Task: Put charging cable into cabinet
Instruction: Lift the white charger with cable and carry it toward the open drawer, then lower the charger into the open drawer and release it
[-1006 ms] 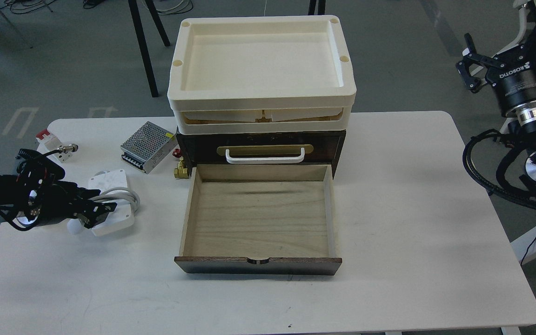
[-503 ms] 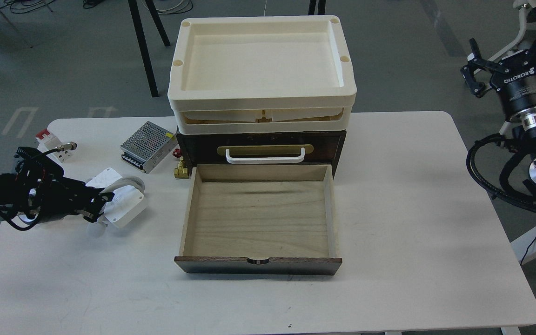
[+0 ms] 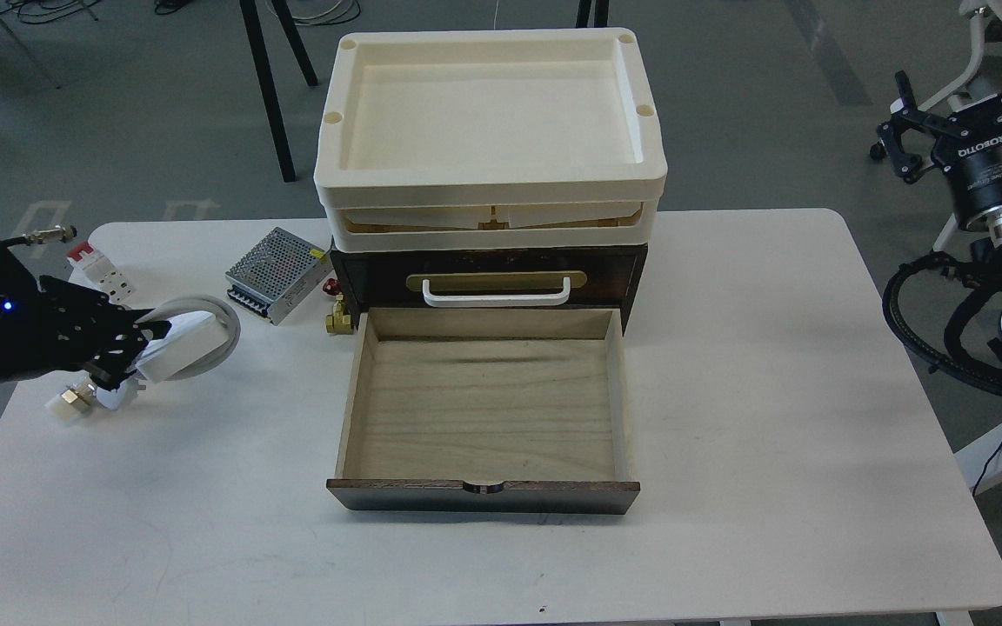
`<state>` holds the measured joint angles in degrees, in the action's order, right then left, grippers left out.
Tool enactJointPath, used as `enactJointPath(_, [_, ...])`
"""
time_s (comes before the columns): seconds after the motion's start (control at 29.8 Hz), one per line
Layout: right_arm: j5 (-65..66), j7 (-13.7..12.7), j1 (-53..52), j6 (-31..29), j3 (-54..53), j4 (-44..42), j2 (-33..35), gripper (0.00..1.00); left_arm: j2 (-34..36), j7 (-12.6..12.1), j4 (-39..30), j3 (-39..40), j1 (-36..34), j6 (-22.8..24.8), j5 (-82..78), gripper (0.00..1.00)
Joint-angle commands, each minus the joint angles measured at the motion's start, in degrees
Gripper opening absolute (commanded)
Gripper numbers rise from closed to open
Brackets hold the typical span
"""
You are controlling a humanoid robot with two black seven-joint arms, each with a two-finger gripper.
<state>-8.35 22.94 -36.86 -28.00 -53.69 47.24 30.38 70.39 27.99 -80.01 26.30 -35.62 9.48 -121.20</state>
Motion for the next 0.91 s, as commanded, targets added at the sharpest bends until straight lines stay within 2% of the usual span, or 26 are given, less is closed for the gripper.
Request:
enactJointPath(0.0, [0.0,-0.01,0.03,0.0,-0.01,-0.13,0.38,1.0,9.4,0.01,-13.39,-0.02,0.2,-1.92,6.75,0.0])
enactJointPath(0.1, [0.0,-0.01,0.03,0.0,-0.01,-0.22,0.73,1.0,13.71,0.01,-20.42,0.06,0.11,-4.38,11.58,0.0])
enactJointPath(0.2, [0.09,-0.09,0.2,0.0,-0.01,-0.39,0.82,1.0,13.47,0.01,-21.15,0.33,-0.32,-5.7,12.56,0.0])
enactJointPath(0.4, [0.09,-0.09,0.21,0.0,-0.01,-0.57,1.61,1.0,6.0,0.01,-21.15,0.33,-0.41,-6.32,12.83,0.0])
enactJointPath(0.87, [0.09,-0.09,0.73,0.0,0.08,-1.01,1.96,1.0,-7.88,0.01,-20.45,-0.2,0.64,-2.46,15.11,0.0])
